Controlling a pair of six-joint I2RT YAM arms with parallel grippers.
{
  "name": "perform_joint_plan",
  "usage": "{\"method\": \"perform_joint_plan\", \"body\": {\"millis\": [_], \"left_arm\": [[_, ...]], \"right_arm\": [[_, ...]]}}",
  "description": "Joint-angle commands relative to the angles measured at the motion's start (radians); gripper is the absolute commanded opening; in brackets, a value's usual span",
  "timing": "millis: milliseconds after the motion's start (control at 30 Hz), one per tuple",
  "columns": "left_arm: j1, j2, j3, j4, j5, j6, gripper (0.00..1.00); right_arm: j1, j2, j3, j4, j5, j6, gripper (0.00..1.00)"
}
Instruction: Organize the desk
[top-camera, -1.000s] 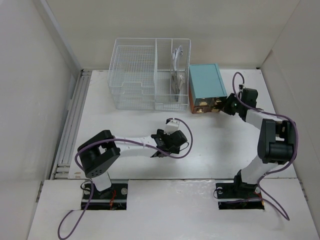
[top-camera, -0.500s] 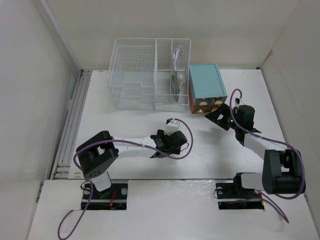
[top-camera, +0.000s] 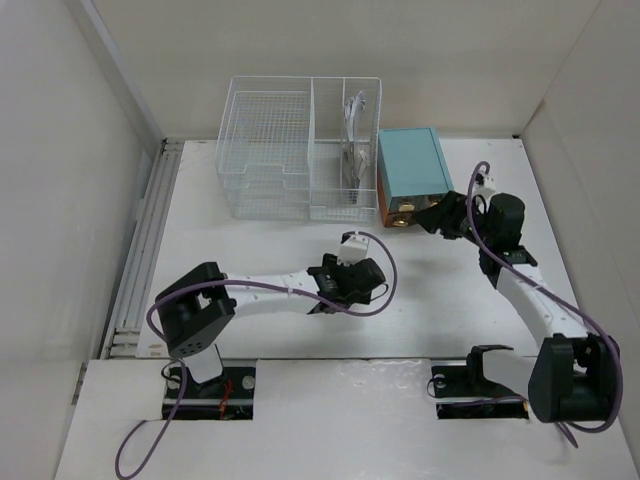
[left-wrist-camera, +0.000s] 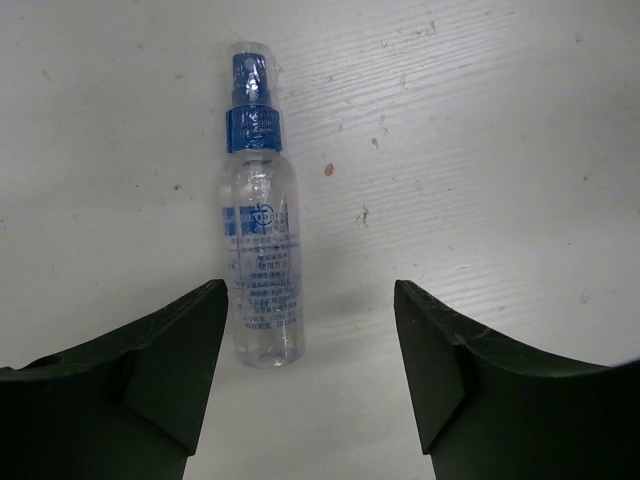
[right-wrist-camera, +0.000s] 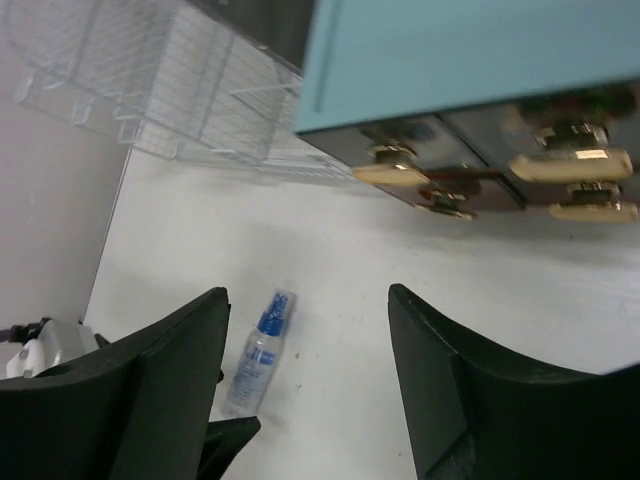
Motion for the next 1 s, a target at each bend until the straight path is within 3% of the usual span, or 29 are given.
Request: {"method": "perform_joint_plan", "body": {"millis": [0, 133, 167, 200, 233, 333, 400, 533, 633, 733, 867, 967], "left_arm": [[-0.038, -0.077, 0.055, -0.088, -0.072, -0.026, 0.65], [-0.048, -0.122, 0.101, -0.107, -0.095, -0.038, 0.65], [-0.048, -0.135, 0.101, -0.08, -0.06, -0.015, 0.63], [-0.048, -0.136, 0.092, -0.04, -0.026, 0.002, 0.63], [-0.039, -0.136, 0.092, 0.047, 0.012, 0.012, 0.61], [-0.002, -0.111, 0.06, 0.204, 0.205, 0.042, 0.41], [0.033, -0.079, 0.06, 0.342, 0.309, 0.042, 0.25], [0.09, 0.022, 0.06, 0.567, 0.442, -0.015, 0.14], [0.118, 0.114, 0.06, 0.77, 0.482, -0.134, 0.01], [0.127, 0.226, 0.116, 0.858, 0.464, -0.246, 0.01], [0.146, 0.334, 0.137, 0.983, 0.422, -0.354, 0.1], [0.17, 0.378, 0.105, 1.103, 0.375, -0.434, 0.25]], "right_arm": [[-0.013, -0.066, 0.066, -0.074, -0.086, -0.129, 0.7], [-0.013, -0.141, 0.135, -0.138, -0.06, -0.236, 0.7], [-0.013, -0.153, 0.159, -0.17, -0.013, -0.273, 0.62], [-0.013, -0.167, 0.19, -0.246, 0.023, -0.314, 0.33], [-0.013, -0.167, 0.219, -0.282, 0.056, -0.394, 0.19], [-0.037, -0.208, 0.31, -0.382, 0.153, -0.517, 0.0], [-0.062, -0.274, 0.322, -0.382, 0.22, -0.58, 0.0], [-0.082, -0.406, 0.298, -0.33, 0.309, -0.603, 0.0], [-0.106, -0.417, 0.298, -0.33, 0.31, -0.56, 0.01], [-0.116, -0.417, 0.298, -0.34, 0.298, -0.548, 0.09], [-0.116, -0.426, 0.298, -0.35, 0.298, -0.539, 0.12], [-0.116, -0.437, 0.298, -0.35, 0.298, -0.539, 0.12]]}}
